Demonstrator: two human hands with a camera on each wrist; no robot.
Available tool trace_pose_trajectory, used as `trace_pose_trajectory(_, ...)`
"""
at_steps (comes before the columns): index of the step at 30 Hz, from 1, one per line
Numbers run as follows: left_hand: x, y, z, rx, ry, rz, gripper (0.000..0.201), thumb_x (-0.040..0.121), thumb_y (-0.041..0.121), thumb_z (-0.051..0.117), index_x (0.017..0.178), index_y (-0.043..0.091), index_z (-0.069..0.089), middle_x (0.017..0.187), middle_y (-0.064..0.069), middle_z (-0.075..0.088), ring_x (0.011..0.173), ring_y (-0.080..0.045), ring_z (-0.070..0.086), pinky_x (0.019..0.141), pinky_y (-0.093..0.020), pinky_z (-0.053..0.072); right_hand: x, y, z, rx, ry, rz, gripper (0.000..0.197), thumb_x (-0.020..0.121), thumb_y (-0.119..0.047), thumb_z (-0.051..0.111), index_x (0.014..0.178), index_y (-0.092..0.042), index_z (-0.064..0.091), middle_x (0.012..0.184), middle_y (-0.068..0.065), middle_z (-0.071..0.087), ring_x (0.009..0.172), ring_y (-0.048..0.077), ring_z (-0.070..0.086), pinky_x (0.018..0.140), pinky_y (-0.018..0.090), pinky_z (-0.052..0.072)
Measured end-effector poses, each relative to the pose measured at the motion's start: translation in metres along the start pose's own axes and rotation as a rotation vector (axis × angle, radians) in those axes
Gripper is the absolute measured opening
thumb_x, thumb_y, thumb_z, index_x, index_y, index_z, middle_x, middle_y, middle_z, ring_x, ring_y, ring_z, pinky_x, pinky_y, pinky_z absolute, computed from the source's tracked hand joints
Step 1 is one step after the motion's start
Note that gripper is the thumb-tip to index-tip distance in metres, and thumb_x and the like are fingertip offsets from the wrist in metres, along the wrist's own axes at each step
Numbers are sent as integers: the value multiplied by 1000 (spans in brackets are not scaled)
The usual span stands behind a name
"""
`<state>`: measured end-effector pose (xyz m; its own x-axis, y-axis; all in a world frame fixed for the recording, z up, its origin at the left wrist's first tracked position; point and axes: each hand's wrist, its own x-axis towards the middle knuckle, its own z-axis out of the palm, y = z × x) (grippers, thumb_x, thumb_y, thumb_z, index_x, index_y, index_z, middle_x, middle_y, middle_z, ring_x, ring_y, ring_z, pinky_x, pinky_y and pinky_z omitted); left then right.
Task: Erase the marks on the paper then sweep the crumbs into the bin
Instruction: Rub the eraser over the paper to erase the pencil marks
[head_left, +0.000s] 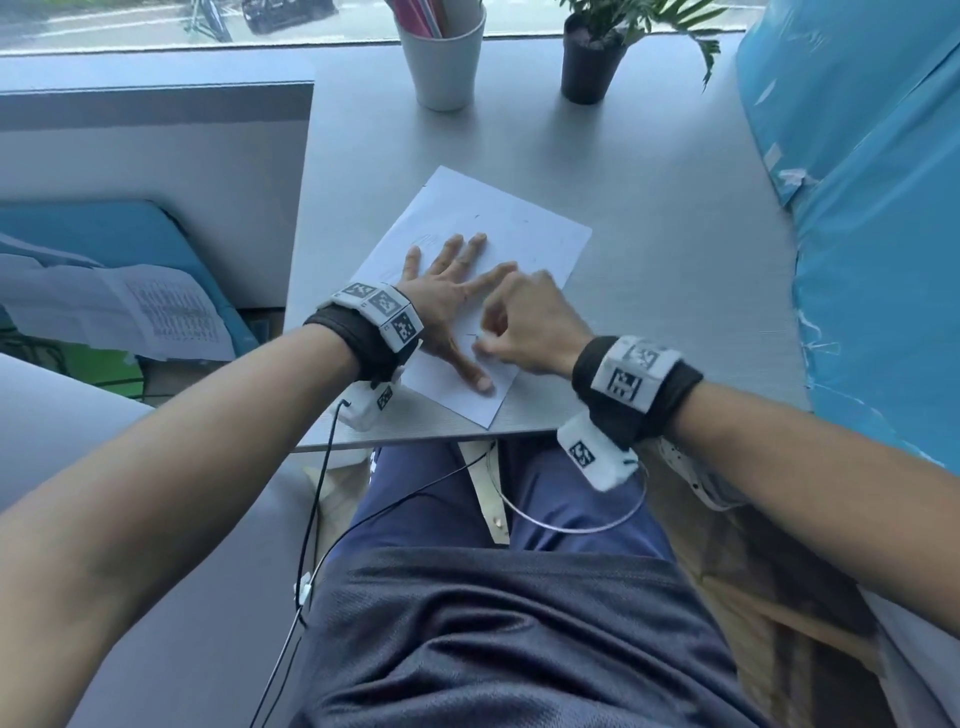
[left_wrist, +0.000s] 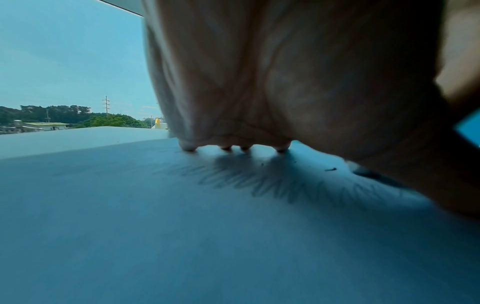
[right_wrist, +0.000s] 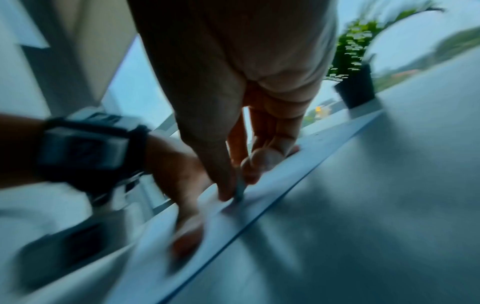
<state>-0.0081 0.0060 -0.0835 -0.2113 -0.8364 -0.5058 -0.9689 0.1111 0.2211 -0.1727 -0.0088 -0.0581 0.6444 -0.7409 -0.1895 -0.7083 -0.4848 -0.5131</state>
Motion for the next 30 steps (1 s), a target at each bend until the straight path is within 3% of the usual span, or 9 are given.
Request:
trace_pose_trajectory(5,0,-1,0,-15,22,15,158,24,95,66,150,48,-17,159,0,-33,144,-24,-34,113,-65,-16,37,39,-41,58,210,197,13,67,-25,80,69,-14,75,73,2,72,69,13,65,72,24,54)
trace_pose_trajectory(11,1,-1,2,8,14,1,161,21,97,62,150,45,-19,158,0,-35,144,-24,-35,114,-65,-13,3,10,-4,33,-1,36,12,68,-24,80,65,-15,73,65,-3,64,55,4,55,55,14,44)
trace_pose_trajectory(16,2,1,-1,5,23,-8,159,23,96,65,149,48,-19,159,-1,-33,144,-25,-34,113,-65,-14,36,40,-41,47,178,160,14,68,-26,79,71,-13,76,70,-1,70,65,10,62,65,20,48)
trace_pose_trajectory(18,3,1,-2,14,9,-22,160,24,95,67,149,46,-21,158,0,-36,143,-25,-35,113,-66,-13,22,27,-23,16,116,93,13,67,-23,78,69,-10,75,70,2,70,62,11,60,59,20,46)
trace_pose_trajectory(21,2,3,-2,33,-7,-36,160,26,93,68,148,45,-23,157,1,-37,143,-24,-35,114,-66,-11,4,18,-10,34,-2,17,14,68,-23,81,67,-11,75,63,-2,68,56,8,58,49,10,41)
trace_pose_trajectory(23,1,6,-5,30,-11,-39,160,25,92,70,149,47,-20,158,0,-35,145,-25,-32,113,-68,-9,21,35,-26,88,95,102,15,68,-26,81,70,-12,76,66,-1,70,58,6,58,51,7,38)
trace_pose_trajectory(26,2,9,-6,46,-15,-59,161,26,90,73,150,46,-20,158,-1,-34,145,-27,-31,113,-69,-7,32,42,-36,97,202,153,15,67,-25,81,71,-12,76,67,0,69,61,7,59,59,16,45)
trace_pose_trajectory(27,3,10,-7,50,-23,-63,162,26,90,73,150,46,-21,158,-1,-35,145,-27,-31,113,-70,-6,27,34,-29,74,162,121,13,67,-23,80,70,-11,76,65,-1,67,58,7,58,59,18,46)
trace_pose_trajectory(30,4,9,-5,68,-33,-67,162,25,91,71,148,45,-24,157,-1,-38,144,-27,-33,113,-70,-6,5,15,-7,23,-4,-6,13,68,-23,82,70,-12,76,60,-8,62,54,3,54,54,7,37)
